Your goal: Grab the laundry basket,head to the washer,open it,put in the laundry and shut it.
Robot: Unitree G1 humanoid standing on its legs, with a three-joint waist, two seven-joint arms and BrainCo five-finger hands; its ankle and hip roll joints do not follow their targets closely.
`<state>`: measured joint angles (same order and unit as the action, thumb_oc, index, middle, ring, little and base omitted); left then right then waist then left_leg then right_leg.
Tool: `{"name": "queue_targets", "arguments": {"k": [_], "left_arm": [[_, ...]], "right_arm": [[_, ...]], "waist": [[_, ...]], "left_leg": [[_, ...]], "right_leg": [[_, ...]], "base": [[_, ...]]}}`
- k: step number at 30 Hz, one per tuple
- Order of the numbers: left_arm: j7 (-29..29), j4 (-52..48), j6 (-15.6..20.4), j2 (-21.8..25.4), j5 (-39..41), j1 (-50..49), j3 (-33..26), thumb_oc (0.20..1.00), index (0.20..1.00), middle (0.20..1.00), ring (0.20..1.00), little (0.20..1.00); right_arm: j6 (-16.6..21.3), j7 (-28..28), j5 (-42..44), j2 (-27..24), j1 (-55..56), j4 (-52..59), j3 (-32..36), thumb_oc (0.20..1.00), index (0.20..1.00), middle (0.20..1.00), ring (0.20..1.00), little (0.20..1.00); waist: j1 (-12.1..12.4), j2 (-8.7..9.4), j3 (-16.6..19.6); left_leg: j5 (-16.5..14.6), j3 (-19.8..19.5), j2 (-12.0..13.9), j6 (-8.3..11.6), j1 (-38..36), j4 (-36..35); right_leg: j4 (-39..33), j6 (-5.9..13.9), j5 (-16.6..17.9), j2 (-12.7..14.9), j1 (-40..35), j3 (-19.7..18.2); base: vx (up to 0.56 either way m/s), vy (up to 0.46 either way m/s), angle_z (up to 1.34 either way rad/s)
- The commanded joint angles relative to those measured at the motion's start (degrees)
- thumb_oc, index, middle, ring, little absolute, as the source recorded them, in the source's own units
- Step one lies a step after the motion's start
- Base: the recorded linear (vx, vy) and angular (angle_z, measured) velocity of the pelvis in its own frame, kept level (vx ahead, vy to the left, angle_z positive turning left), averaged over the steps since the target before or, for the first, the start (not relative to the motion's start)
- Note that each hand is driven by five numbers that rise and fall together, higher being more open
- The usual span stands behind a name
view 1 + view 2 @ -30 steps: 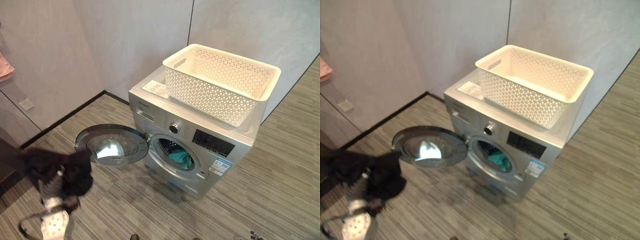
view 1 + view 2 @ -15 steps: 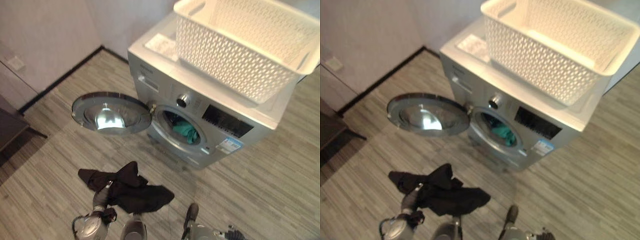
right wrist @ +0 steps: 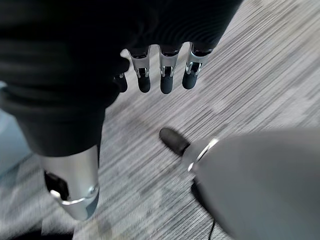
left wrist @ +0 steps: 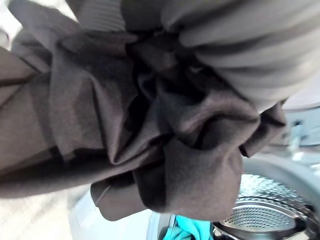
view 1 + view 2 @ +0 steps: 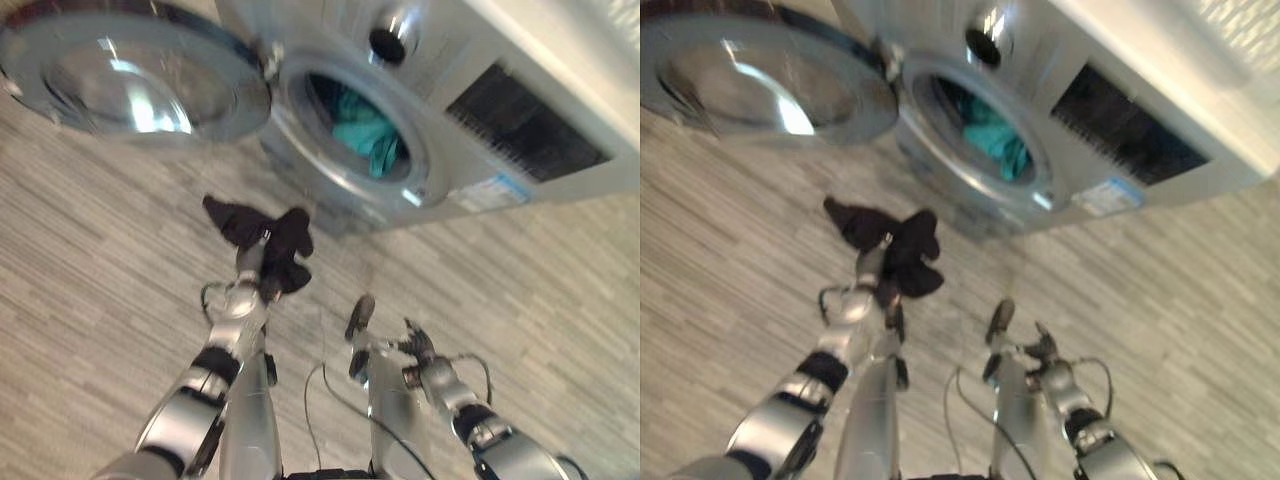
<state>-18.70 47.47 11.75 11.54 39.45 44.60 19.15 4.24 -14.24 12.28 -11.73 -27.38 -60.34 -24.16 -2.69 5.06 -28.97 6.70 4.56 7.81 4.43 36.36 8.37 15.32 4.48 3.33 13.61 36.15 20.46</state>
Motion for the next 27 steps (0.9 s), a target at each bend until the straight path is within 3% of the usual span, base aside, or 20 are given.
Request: {"name": "queue_targets", "arguments": {"k": [1, 8, 15, 23, 27], "left_arm": [[-1.88, -1.51, 3.39, -0.9, 1.06, 0.91, 0.18, 0.2, 0.2, 0.2, 0.2, 0.2], [-4.63, -0.07, 4.39, -0.75, 2.64, 16.38, 1.07, 0.2, 0.2, 0.2, 0.2, 0.2], [-6.11, 2.56, 5.76, 4.78, 4.75, 28.57, -0.33, 0.2, 0.2, 0.2, 0.2, 0.2], [-7.99, 4.4, 8.47, 13.8, 8.56, 40.97, -0.69, 0.2, 0.2, 0.2, 0.2, 0.2], [-9.49, 2.07, 9.96, 14.14, 9.8, 45.36, 0.22, 0.2, 0.2, 0.2, 0.2, 0.2]], "right_arm": [[0.93, -2.97, 2.53, -0.44, 7.21, 2.76, -1.47, 1.0, 1.0, 1.0, 1.0, 1.0], [3.08, -4.7, 4.39, -0.14, 5.85, 7.15, -2.5, 1.0, 1.0, 1.0, 1.0, 1.0], [4.65, -5.25, 3.4, -3.05, 7.97, 12.53, -1.52, 1.0, 1.0, 1.0, 1.0, 1.0], [5.83, -4.93, 3.36, -5.77, 11.52, 16.83, 1.2, 1.0, 1.0, 1.0, 1.0, 1.0], [5.24, -5.15, 1.73, -7.5, 13.77, 19.23, 2.38, 1.0, 1.0, 1.0, 1.0, 1.0]], "waist": [[-1.84, 0.59, 4.55], [-5.7, 2.16, 4.62], [-9.12, 2.92, 5.8], [-12.36, 3.36, 7.97], [-13.4, 3.4, 8.17]], "left_leg": [[-2.64, 0.22, -0.96, -0.34, 4.59, 1.58], [-5.76, -0.77, -1.1, -1.39, 16.27, 8.58], [-8.98, -1.58, 0.19, -2.32, 25.31, 16.22], [-12.2, -1.18, 2.77, -2.31, 33.08, 23.43], [-13.07, -0.5, 4.12, -2.35, 34.93, 25.43]], "right_leg": [[1.3, 1.96, -3.08, 1.24, 2.5, -2.61], [5.26, 2.07, -2.87, 1.47, 13.7, -5.56], [9.39, 2.24, -3.12, 0.92, 22.54, -8.38], [11.22, 2.61, -2.65, -1.79, 30.24, -9.98], [10.19, 3.26, -1.79, -2.82, 32.02, -10.24]], "base": [[-0.06, 0.012, 0.18], [-0.04, 0.034, 0.02], [0.01, 0.01, -0.11], [0.03, -0.014, -0.19], [0.06, -0.066, -0.24]]}}
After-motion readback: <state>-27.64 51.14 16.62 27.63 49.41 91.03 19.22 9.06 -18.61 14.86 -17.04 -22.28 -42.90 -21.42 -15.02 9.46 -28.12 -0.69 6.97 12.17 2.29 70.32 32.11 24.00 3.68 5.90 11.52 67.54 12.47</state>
